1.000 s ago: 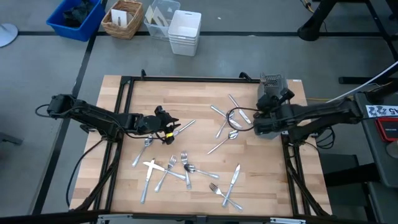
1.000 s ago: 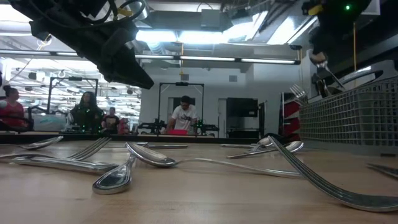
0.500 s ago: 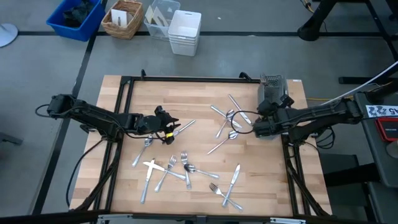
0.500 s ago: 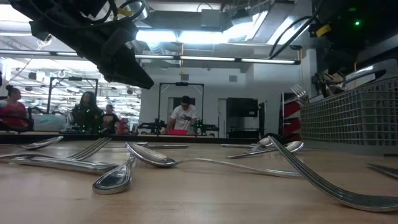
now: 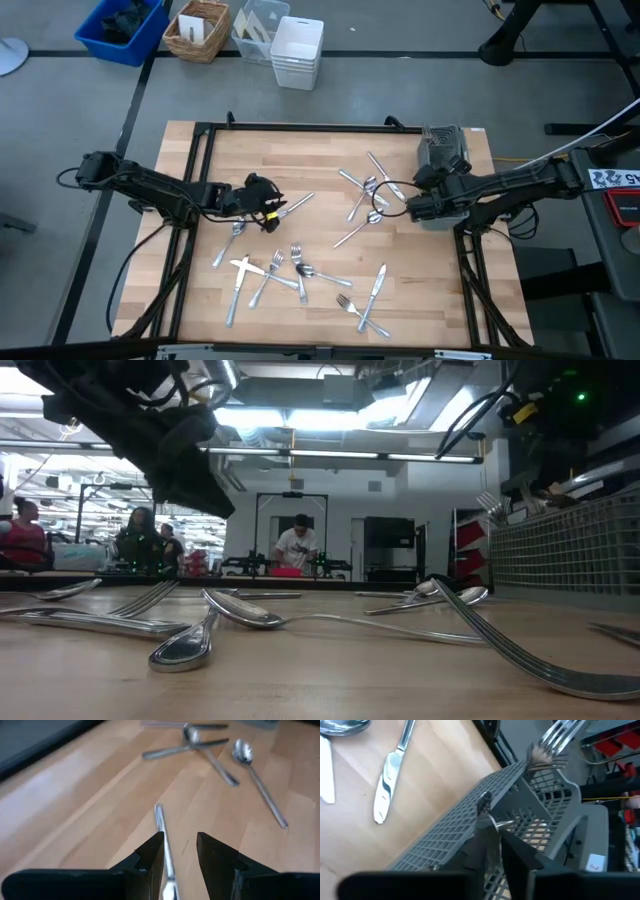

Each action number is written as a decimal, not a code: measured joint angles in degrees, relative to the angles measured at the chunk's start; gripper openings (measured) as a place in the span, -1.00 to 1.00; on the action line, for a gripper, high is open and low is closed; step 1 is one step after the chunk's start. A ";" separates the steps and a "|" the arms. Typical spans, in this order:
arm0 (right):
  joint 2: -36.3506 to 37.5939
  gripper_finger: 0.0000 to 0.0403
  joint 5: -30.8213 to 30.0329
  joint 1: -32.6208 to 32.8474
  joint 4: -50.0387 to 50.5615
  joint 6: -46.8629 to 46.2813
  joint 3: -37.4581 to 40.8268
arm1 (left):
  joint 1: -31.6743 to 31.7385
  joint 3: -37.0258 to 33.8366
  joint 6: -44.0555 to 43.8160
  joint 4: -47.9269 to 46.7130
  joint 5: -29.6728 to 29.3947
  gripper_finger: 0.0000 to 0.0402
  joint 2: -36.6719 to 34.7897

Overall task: Sort silverware
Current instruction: Put the spoon into the right section of the utensil holder

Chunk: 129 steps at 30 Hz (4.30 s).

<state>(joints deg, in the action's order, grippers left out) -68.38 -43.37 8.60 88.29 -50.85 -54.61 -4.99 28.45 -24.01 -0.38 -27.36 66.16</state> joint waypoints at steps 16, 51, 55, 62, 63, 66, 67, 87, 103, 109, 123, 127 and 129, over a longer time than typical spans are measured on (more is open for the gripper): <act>-0.02 -0.35 7.91 0.00 1.66 1.84 -1.95 | 0.00 0.00 -16.90 -22.30 13.05 -0.46 -2.48; -0.11 -0.35 7.06 0.07 -9.90 21.19 -12.13 | 6.40 4.53 -4.82 -51.79 17.86 -0.46 -2.40; -0.13 -0.35 8.38 0.06 -10.10 21.20 -12.13 | 10.25 3.81 1.62 -51.56 20.80 -0.46 -2.62; -0.12 -0.35 8.51 0.04 -10.27 21.20 -12.13 | 17.97 3.76 6.57 -50.72 26.81 -0.46 -6.54; -0.13 -0.35 8.52 0.04 -10.27 21.20 -12.13 | 18.81 3.76 6.86 -50.72 27.48 -0.46 -7.01; -0.13 -0.35 8.52 0.04 -10.27 21.20 -12.13 | 21.02 3.76 8.61 -50.46 30.72 -0.46 -7.79; -0.12 -0.35 8.52 0.04 -10.27 21.20 -12.13 | 21.59 3.76 9.37 -50.28 31.92 -0.46 -7.79; -0.13 -0.35 8.52 0.04 -10.71 21.38 -12.13 | 22.99 3.76 0.49 -45.78 34.74 -0.46 -6.75; -0.12 -0.35 8.52 0.02 -10.91 21.38 -12.13 | 21.49 3.76 -19.42 -45.71 33.38 -0.46 -6.75; -0.12 -0.35 8.49 0.07 -12.10 21.40 -12.13 | 21.49 3.76 -23.66 -45.52 27.31 -0.46 -6.75; -0.13 -0.35 9.11 0.07 -12.31 22.69 -12.13 | 21.51 3.76 -7.43 -45.73 27.11 -0.46 -6.75; -0.12 -0.35 10.00 0.07 -12.33 22.69 -12.13 | 21.49 3.76 -7.42 -46.47 27.68 -0.46 -6.75; -0.13 -0.35 10.12 0.07 -12.33 22.69 -12.13 | 21.48 3.67 -7.47 -47.38 28.15 -0.46 -6.75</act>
<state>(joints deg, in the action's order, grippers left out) -68.51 -33.25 8.67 75.96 -28.16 -66.74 16.49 32.12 -31.48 -47.75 0.79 59.42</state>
